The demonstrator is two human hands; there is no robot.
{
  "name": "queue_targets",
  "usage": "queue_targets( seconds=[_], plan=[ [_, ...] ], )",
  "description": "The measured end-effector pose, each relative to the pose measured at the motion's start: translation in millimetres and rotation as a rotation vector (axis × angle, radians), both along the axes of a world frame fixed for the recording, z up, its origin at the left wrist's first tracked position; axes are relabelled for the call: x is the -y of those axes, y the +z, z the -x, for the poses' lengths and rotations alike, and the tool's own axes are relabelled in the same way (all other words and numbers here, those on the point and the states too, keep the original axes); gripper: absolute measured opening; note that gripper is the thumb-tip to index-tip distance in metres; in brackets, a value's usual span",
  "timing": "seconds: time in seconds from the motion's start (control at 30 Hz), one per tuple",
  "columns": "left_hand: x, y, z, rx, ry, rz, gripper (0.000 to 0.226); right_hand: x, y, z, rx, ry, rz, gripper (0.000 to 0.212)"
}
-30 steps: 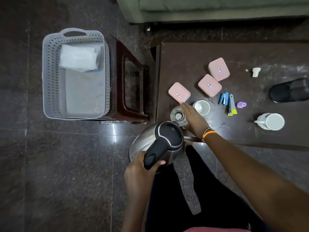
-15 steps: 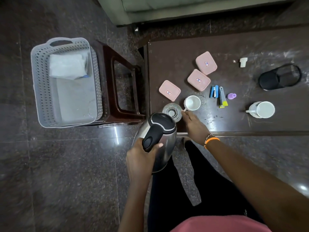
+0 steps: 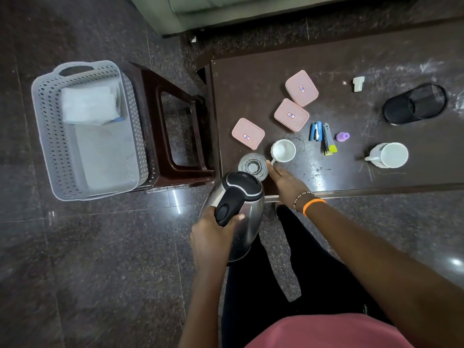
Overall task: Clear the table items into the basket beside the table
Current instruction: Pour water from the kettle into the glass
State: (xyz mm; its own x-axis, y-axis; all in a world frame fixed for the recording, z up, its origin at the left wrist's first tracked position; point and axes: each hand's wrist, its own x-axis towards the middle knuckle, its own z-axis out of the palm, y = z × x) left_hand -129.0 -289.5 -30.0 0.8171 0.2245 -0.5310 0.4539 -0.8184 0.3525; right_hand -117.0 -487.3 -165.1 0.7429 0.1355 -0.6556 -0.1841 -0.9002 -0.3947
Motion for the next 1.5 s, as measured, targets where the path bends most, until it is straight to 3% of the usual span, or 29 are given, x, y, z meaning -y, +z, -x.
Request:
queue_targets(
  seconds=[0.4, 1.0, 1.5],
  plan=[
    [8, 2, -7, -0.053, 0.044, -0.002, 0.038, 4, 0, -5, -0.018, 0.038, 0.026, 0.087],
    [10, 7, -7, -0.119, 0.050, -0.029, 0.047, 4, 4, -14, -0.087, -0.076, 0.067, 0.074],
    [17, 14, -14, -0.152, 0.020, -0.068, 0.047, 8, 16, -20, -0.180, -0.118, 0.019, 0.076]
  ],
)
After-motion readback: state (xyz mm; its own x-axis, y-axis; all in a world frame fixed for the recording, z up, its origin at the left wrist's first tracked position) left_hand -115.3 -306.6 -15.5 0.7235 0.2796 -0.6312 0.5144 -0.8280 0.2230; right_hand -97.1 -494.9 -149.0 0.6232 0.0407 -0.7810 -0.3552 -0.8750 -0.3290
